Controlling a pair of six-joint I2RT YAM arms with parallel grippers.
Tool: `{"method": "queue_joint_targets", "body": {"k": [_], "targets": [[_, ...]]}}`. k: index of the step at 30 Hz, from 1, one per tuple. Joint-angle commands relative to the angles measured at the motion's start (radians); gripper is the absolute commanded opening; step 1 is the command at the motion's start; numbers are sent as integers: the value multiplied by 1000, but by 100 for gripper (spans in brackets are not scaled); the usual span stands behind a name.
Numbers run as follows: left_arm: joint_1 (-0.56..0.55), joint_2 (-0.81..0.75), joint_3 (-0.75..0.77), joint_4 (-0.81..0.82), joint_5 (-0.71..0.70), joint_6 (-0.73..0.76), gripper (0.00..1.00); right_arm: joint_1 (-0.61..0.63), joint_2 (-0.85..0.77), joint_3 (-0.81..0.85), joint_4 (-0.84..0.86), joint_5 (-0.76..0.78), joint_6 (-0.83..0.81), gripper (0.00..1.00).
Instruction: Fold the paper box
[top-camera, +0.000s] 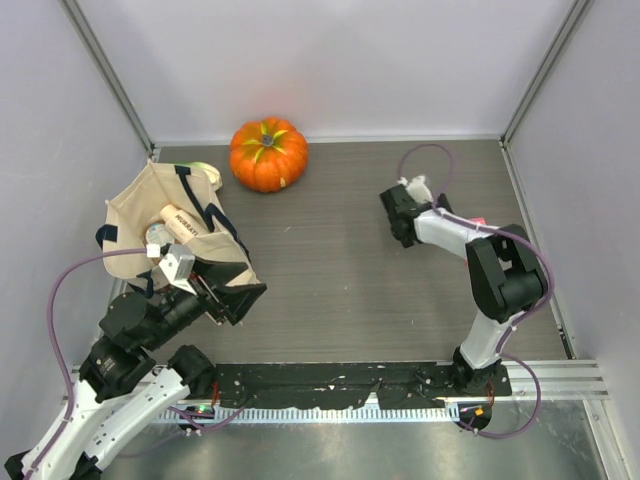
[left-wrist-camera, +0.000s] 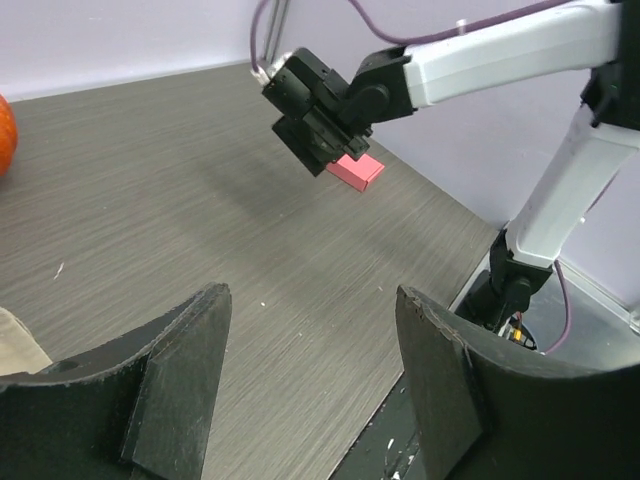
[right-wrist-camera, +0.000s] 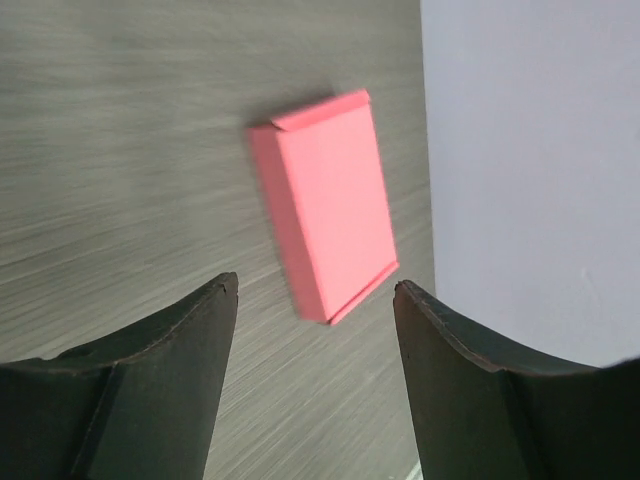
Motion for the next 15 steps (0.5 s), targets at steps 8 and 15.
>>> {"method": "queue_joint_targets", "body": {"k": [8, 15], "targets": [[4, 57, 91, 12, -211, -1, 72, 459, -509, 90, -96, -218, 336, 72], [2, 101, 160, 47, -274, 11, 74, 460, -1004, 39, 30, -385, 147, 78]]}}
